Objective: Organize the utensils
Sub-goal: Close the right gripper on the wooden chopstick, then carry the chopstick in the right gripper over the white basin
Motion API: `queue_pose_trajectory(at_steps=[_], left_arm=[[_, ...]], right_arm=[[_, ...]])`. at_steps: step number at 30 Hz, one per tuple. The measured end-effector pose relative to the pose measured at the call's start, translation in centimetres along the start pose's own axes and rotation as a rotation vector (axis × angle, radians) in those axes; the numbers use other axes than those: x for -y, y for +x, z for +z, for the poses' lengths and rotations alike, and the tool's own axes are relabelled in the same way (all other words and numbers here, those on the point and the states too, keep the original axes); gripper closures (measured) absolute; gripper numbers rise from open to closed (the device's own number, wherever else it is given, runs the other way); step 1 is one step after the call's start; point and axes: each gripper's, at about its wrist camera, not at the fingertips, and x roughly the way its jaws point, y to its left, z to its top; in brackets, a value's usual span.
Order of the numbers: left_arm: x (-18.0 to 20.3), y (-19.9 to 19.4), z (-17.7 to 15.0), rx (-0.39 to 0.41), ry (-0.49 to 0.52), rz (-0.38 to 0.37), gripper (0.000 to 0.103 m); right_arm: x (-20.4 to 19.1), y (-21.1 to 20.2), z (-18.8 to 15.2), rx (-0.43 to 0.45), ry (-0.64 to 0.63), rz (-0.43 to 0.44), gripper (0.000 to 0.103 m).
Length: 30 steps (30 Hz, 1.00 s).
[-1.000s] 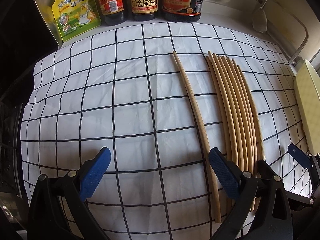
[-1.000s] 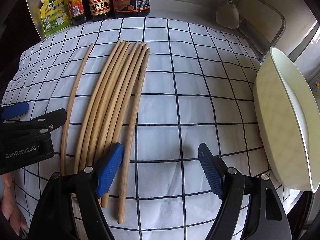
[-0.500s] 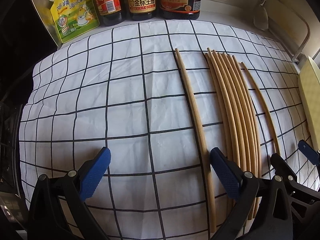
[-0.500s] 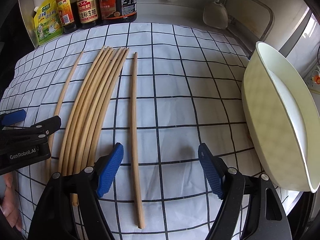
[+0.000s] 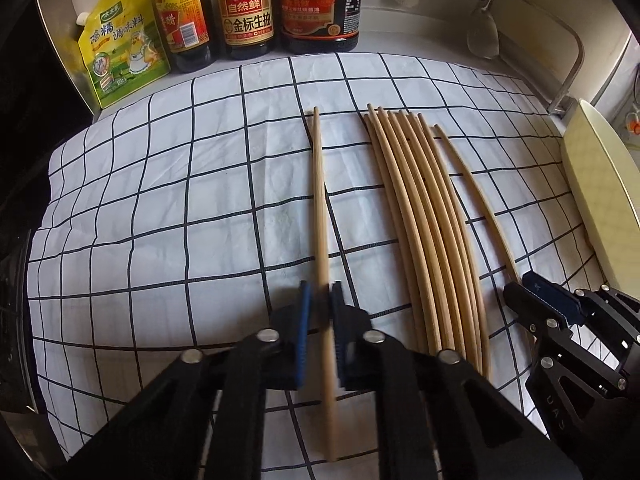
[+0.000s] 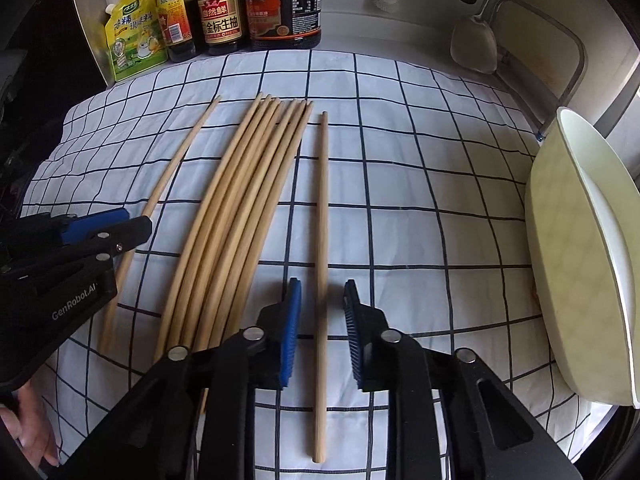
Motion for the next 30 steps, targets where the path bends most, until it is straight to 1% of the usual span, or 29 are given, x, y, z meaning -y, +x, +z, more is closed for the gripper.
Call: queue_pose_trajectory(at_steps=[5, 8, 14, 18, 21, 24, 30], left_arm=[[-0.8, -0.3, -0.2, -0.045, -0.029, -0.041, 0.096], [-1.1, -1.1, -0.7, -0.063, -0.043, -0.065, 0.096], [-0.5, -4.0, -0.8, -0.05, -0.047, -0.093, 0.096], [0.9, -6.2, -0.1, -0.023, -0.032, -0.11, 0.096], [2.6, -7.8, 0.7, 0.006, -0.011, -0.132, 0.096], [5.3, -9.1, 2.0, 0.038, 0.029, -0.16, 0.096], [12.9, -10.5, 4.1, 0.072, 0.154, -0.257, 0.096]], right_arm=[[0.9, -0.4, -0.4, -0.022, 0.064, 0.06, 0.097], [1.3, -1.3, -0.5, -0.018, 0.082, 0.087, 0.097], [2.6, -3.9, -0.4, 0.0, 0.115, 0.152, 0.097], [3.9, -5.9, -0.4, 0.016, 0.147, 0.196, 0.097], [5.4, -8.1, -0.6, 0.057, 0.152, 0.186, 0.097], [7.9, -10.1, -0.7, 0.096, 0.184, 0.169, 0.097], [14.7, -12.8, -1.9, 0.154, 0.295, 0.097, 0.097]])
